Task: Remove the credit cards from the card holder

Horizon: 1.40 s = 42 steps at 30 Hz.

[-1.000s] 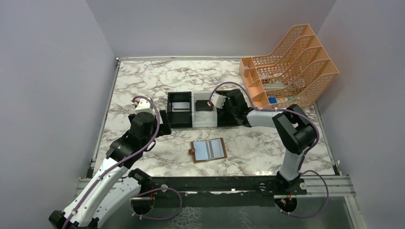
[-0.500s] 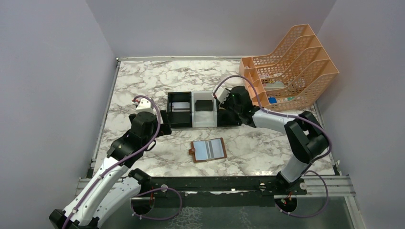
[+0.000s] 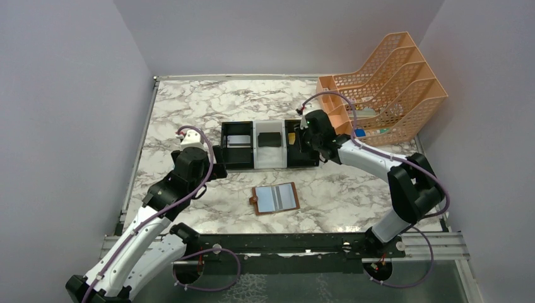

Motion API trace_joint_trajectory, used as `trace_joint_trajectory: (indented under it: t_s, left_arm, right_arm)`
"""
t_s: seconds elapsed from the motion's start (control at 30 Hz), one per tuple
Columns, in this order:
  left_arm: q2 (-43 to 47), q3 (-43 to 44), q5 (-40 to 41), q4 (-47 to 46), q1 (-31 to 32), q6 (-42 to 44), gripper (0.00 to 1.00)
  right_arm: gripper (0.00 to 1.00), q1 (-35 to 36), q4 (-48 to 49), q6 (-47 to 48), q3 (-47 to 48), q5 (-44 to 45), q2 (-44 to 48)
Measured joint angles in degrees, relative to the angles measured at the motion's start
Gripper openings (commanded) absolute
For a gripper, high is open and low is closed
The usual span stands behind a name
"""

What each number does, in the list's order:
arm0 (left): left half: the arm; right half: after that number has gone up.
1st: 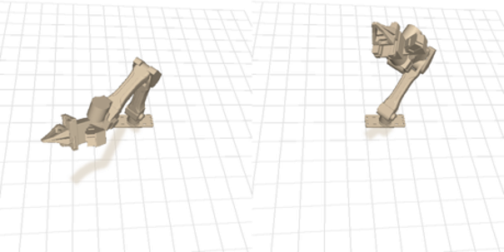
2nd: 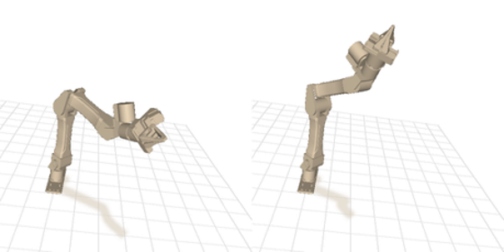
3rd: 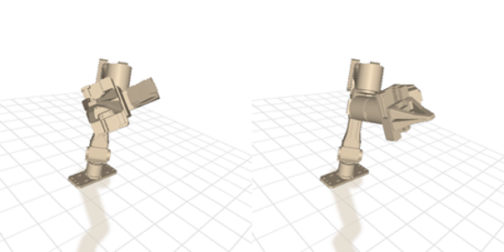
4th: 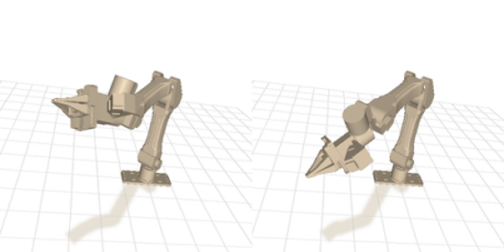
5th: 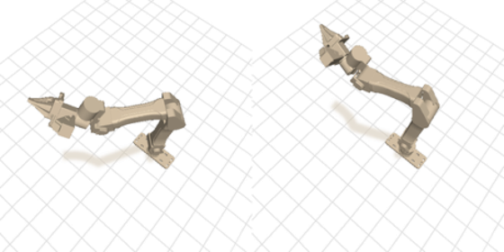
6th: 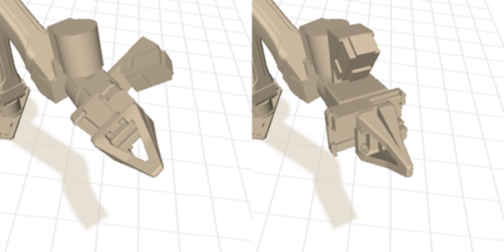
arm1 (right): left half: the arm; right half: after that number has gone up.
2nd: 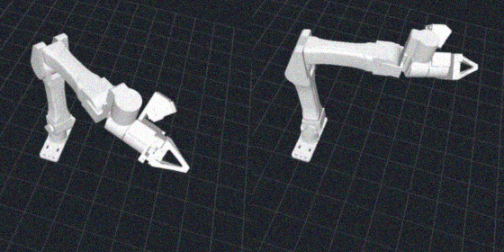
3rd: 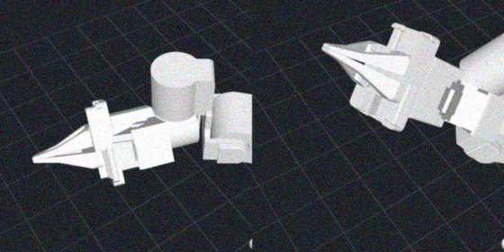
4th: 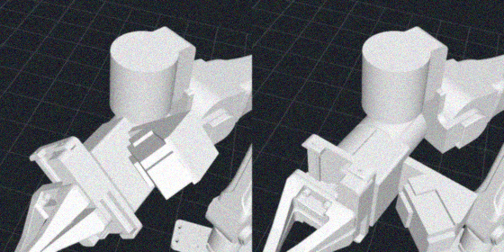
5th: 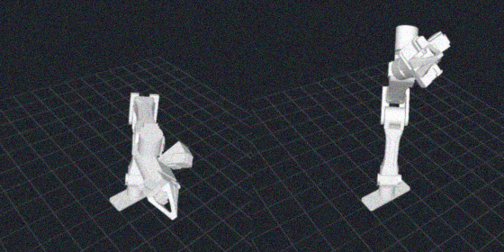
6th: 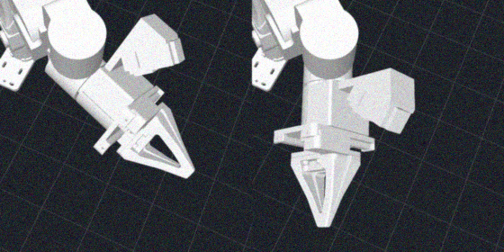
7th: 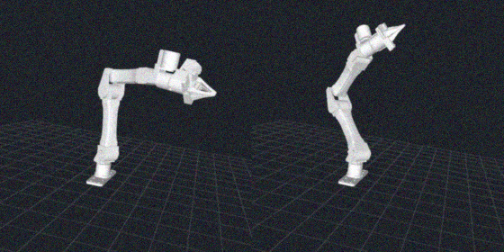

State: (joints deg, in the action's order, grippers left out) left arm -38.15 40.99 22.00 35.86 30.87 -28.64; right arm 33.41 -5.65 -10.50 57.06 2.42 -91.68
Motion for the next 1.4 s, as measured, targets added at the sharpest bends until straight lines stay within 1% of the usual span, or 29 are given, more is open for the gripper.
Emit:
trace_joint_trajectory:
  t_s: [0.13, 0.27, 0.4, 0.67, 1.03, 1.4]
  left_arm:
    - [-0.85, 0.00, 0.00, 0.00, 0.00, 0.02, 0.99]
    - [-1.18, 0.00, 0.00, 0.00, 0.00, 0.04, 0.99]
    - [-1.16, 0.00, 0.00, 0.00, 0.00, 0.04, 0.99]
    - [-1.20, 0.00, 0.00, 0.00, 0.00, 0.07, 0.99]
    - [-1.75, 0.00, 0.00, 0.00, 0.00, 0.07, 0.99]
    - [-2.16, 0.00, 0.00, 0.00, 0.00, 0.07, 0.99]
  right_arm:
    - [0.18, 0.00, -3.87, -5.49, 0.24, -0.17, -3.54]
    - [0.17, 0.00, -6.43, -7.74, 1.62, 0.17, -8.07]
    - [0.17, 0.00, -7.54, -8.81, 3.76, 2.21, -10.36]
    - [0.18, 0.00, -7.56, -9.22, 7.72, 7.39, -14.29]
    - [0.18, 0.00, -6.16, -9.49, 8.57, 13.20, -16.39]
    - [0.20, 0.00, -1.73, -9.64, 9.35, 16.83, -18.51]
